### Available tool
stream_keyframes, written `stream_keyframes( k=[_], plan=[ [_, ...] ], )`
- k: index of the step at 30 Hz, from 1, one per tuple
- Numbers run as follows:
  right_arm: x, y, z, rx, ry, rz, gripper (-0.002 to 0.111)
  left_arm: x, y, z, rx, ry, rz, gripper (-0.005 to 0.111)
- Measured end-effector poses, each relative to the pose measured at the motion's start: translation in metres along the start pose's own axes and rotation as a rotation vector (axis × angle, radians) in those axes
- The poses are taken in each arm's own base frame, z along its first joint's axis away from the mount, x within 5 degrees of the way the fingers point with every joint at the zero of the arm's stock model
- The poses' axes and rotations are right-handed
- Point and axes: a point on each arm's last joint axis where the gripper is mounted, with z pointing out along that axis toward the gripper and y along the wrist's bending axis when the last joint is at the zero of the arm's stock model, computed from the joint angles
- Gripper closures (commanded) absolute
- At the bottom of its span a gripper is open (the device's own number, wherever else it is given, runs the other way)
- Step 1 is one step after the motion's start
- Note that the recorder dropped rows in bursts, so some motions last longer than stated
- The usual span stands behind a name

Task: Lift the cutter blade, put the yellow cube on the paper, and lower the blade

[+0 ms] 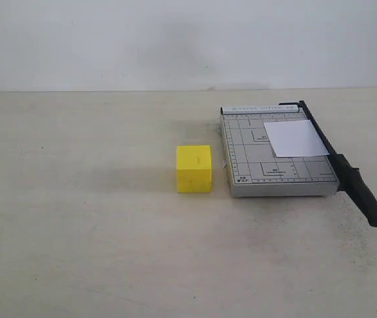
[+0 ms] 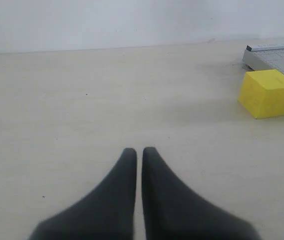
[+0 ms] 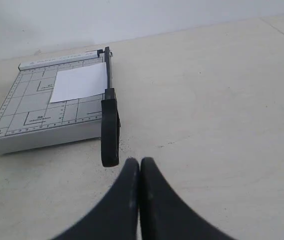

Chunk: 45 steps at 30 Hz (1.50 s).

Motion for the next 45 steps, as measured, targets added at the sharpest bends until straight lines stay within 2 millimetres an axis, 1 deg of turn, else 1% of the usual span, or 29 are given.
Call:
stream_keyframes(
  k=[6,8,10,12,14,16,18,19,21,23,25,26,28,33,35,38,39,41,42,43,45],
  plan=[
    [0.000,0.000,0.000,0.003,-0.002,-0.024,0.108,0.000,0.000,0.000,0.000,0.000,0.000,0.102],
    [-0.002,-0.001,0.000,0.011,-0.018,-0.090,0.108,0.000,0.000,0.000,0.000,0.000,0.000,0.102],
    [-0.005,-0.002,0.000,0.024,-0.051,-0.197,0.108,0.000,0.000,0.000,0.000,0.000,0.000,0.102],
    [-0.010,-0.002,-0.001,0.034,-0.109,-0.302,0.108,0.000,0.000,0.000,0.000,0.000,0.000,0.102],
    [-0.016,0.000,-0.001,0.037,-0.175,-0.359,0.108,0.000,0.000,0.000,0.000,0.000,0.000,0.102],
    [-0.023,0.001,-0.003,0.034,-0.251,-0.378,0.108,0.000,0.000,0.000,0.000,0.000,0.000,0.102],
    [-0.029,0.003,-0.005,0.025,-0.327,-0.358,0.108,0.000,0.000,0.000,0.000,0.000,0.000,0.102],
    [-0.032,0.004,-0.006,0.016,-0.365,-0.327,0.108,0.000,0.000,0.000,0.000,0.000,0.000,0.102],
    [-0.037,0.005,-0.008,-0.016,-0.429,-0.210,0.108,0.000,0.000,0.000,0.000,0.000,0.000,0.102],
    [-0.042,0.006,-0.011,-0.081,-0.479,0.043,0.108,0.000,0.000,0.000,0.000,0.000,0.000,0.102],
    [-0.044,0.006,-0.011,-0.144,-0.490,0.302,0.108,0.000,0.000,0.000,0.000,0.000,0.000,0.102],
    [-0.044,0.006,-0.012,-0.165,-0.487,0.387,0.108,0.000,0.000,0.000,0.000,0.000,0.000,0.102],
    [-0.044,0.006,-0.012,-0.184,-0.484,0.468,0.108,0.000,0.000,0.000,0.000,0.000,0.000,0.102],
    [-0.042,0.005,-0.011,-0.188,-0.458,0.528,0.108,0.000,0.000,0.000,0.000,0.000,0.000,0.102],
    [-0.047,0.005,-0.013,-0.222,-0.505,0.597,0.108,0.000,0.000,0.000,0.000,0.000,0.000,0.102],
    [-0.061,0.006,-0.022,-0.280,-0.634,0.610,0.108,0.000,0.000,0.000,0.000,0.000,0.000,0.102],
    [-0.071,0.008,-0.025,-0.287,-0.655,0.591,0.108,0.000,0.000,0.000,0.000,0.000,0.000,0.102],
    [-0.097,0.014,-0.028,-0.279,-0.640,0.502,0.108,0.000,0.000,0.000,0.000,0.000,0.000,0.102],
    [-0.112,0.019,-0.022,-0.259,-0.600,0.417,0.108,0.000,0.000,0.000,0.000,0.000,0.000,0.102],
    [-0.124,0.023,-0.012,-0.235,-0.543,0.321,0.108,0.000,0.000,0.000,0.000,0.000,0.000,0.102],
    [-0.138,0.028,0.023,-0.184,-0.386,0.157,0.108,0.000,0.000,0.000,0.000,0.000,0.000,0.102]
  ],
)
